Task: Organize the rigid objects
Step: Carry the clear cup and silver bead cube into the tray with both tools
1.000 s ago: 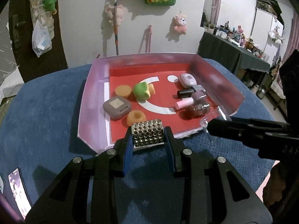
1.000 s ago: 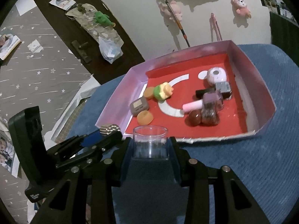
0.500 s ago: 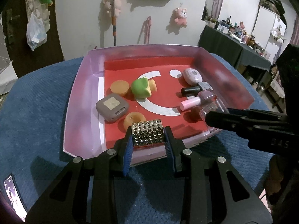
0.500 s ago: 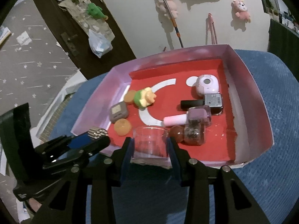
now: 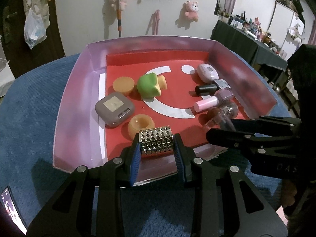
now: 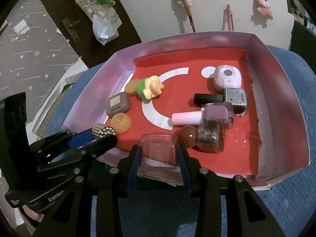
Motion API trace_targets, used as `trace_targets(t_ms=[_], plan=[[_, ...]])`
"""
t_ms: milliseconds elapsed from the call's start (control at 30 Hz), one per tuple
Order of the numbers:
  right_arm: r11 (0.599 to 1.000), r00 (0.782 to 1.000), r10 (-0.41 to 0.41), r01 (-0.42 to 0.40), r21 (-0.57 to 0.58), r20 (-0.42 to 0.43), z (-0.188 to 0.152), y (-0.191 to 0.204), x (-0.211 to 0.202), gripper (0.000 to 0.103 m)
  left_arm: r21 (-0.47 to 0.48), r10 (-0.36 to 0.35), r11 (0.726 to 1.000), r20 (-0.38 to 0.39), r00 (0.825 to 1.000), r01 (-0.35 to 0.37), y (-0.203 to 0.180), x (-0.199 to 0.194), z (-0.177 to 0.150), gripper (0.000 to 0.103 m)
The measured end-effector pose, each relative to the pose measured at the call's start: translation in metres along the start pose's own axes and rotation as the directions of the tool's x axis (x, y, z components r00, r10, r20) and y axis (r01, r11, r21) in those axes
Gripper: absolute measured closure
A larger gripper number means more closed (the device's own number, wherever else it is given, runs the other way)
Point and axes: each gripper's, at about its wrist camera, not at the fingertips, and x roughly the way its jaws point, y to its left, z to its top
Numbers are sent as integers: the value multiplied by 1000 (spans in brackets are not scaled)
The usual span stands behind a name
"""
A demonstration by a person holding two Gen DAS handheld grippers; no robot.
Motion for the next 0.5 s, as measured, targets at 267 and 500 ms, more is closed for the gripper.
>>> trace_targets(t_ms=[267,500], plan=[[1000,999,-7,6,-29,-37,4,5,10,61,-8,7,1000,-24,1000,-7,3,10,0,73],[999,998,-33,32,-31,-46,9,2,15,61,-35,-14,999,-35,999,13,7,17,2,73]])
